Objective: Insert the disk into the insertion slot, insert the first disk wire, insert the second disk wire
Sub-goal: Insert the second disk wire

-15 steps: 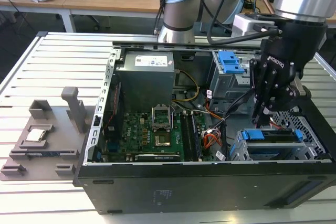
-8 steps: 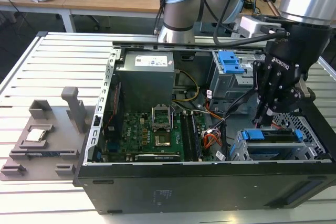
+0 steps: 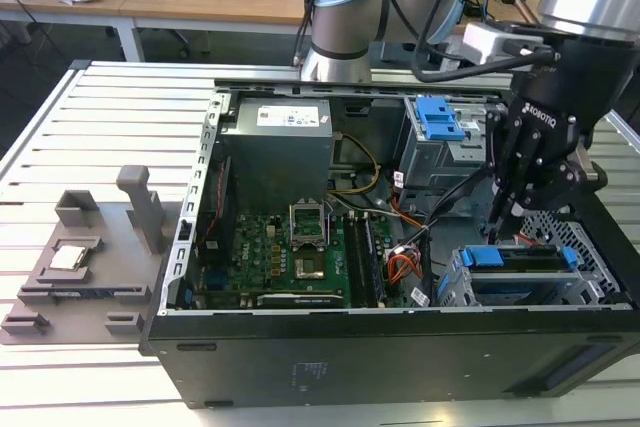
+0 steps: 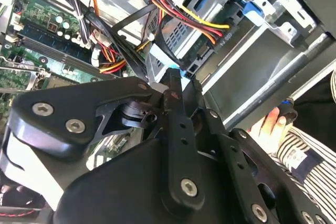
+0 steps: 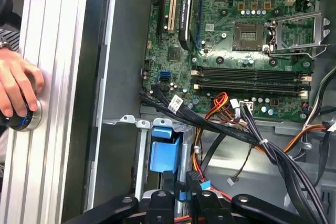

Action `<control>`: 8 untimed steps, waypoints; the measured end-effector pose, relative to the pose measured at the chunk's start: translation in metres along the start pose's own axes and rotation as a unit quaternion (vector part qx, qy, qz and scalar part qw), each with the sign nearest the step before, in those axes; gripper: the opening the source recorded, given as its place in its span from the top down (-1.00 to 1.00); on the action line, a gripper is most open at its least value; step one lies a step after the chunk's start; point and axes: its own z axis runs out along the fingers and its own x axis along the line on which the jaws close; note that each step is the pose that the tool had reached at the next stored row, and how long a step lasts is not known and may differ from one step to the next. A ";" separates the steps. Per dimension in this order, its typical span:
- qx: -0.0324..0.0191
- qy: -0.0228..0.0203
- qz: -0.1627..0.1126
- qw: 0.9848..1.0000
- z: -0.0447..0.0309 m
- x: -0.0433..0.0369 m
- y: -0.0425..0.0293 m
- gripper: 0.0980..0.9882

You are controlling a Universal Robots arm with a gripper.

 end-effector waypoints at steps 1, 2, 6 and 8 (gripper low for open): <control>-0.001 0.000 0.000 1.000 0.0031 -0.0008 -0.0005 0.68; -0.001 0.000 0.000 1.000 0.0061 -0.0016 -0.0010 0.68; -0.001 0.000 0.000 1.000 0.0097 -0.0022 -0.0014 0.68; -0.001 0.001 0.000 1.000 0.0097 -0.0022 -0.0014 0.68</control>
